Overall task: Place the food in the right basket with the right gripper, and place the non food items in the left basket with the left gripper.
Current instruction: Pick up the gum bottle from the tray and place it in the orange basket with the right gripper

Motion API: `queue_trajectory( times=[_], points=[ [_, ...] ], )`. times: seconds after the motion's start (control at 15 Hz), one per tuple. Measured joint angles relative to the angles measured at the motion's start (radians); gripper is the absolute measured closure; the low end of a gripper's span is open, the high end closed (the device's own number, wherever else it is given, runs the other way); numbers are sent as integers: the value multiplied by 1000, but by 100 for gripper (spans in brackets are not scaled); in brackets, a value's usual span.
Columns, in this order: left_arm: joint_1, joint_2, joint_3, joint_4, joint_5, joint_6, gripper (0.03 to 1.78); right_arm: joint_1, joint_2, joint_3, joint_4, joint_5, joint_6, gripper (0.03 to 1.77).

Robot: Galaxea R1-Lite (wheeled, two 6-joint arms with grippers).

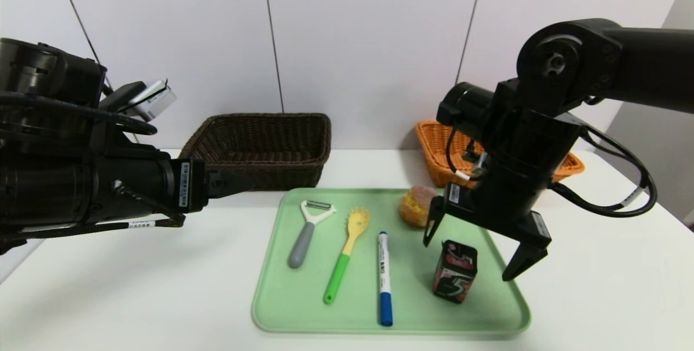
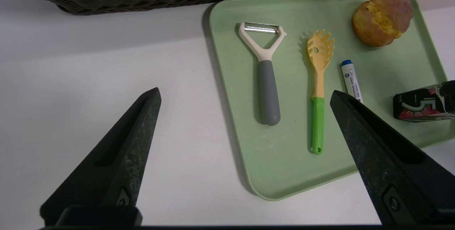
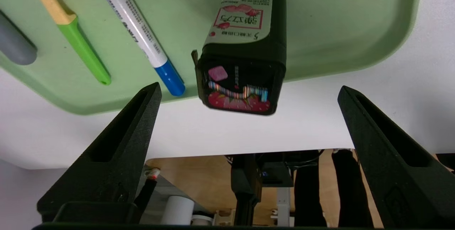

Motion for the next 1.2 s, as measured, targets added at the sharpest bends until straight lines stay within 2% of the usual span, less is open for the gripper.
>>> queue_trajectory(
  times=[0.6,1.13,1.2],
  points=[
    [0,23,0,-1,2,-3,12,2,107,0,-4,1,-10,9],
    [0,27,8,-1,0,-28,12,23,131,-2,-23,-3,-4,9],
    [0,27,6,-2,0,-28,12,25,133,-2,-22,-3,-3,25]
  ],
)
